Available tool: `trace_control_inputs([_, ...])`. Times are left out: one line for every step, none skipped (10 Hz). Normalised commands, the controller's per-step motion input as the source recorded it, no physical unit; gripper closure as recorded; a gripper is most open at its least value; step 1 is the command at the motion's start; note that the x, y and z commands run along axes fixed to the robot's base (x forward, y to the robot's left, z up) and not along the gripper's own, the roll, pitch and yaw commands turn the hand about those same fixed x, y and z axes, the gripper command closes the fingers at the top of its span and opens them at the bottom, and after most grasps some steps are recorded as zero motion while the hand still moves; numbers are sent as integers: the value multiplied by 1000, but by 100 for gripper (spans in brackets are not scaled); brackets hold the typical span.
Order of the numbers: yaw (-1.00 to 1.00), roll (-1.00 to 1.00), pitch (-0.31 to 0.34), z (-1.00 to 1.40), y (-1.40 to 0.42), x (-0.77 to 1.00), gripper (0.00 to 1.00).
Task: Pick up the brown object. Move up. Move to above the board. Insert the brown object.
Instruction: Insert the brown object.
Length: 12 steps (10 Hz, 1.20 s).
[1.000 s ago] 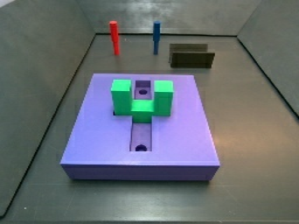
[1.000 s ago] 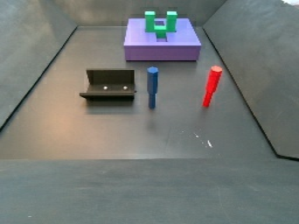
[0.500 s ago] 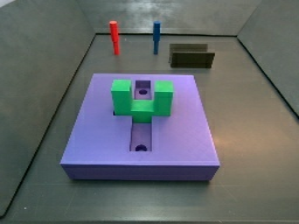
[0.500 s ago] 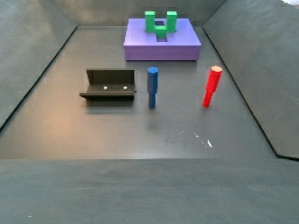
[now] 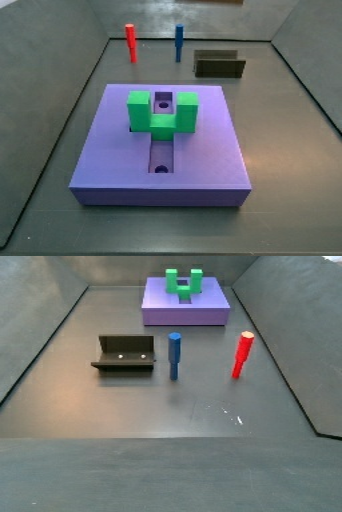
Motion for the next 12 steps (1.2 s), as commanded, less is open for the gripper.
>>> trace_control_inputs([-1000, 99, -14, -317, 0, 0, 100])
trace_control_inputs([-1000, 100, -9, -289, 0, 0, 100])
trace_control_inputs([-1000, 76, -11, -300, 0, 0, 100])
trace_control_inputs([-1000, 50, -34, -346, -97, 0, 100])
trace_control_inputs([-943, 44, -26, -306, -217, 17, 100])
trace_control_inputs([-966, 36, 0, -266, -203, 0, 100])
trace_control_inputs([-983, 26, 0, -251, -186, 0, 100])
trace_control_inputs([-1000, 0, 0, -231, -166, 0, 100])
trace_control_inputs([-1000, 0, -3, -226, -114, 0, 100])
trace_control_inputs([-1000, -10, -44, -243, 0, 0, 100])
trace_control_inputs([-1000, -39, -63, -226, 0, 0, 100])
trace_control_inputs([-1000, -74, -89, -203, -20, 0, 100])
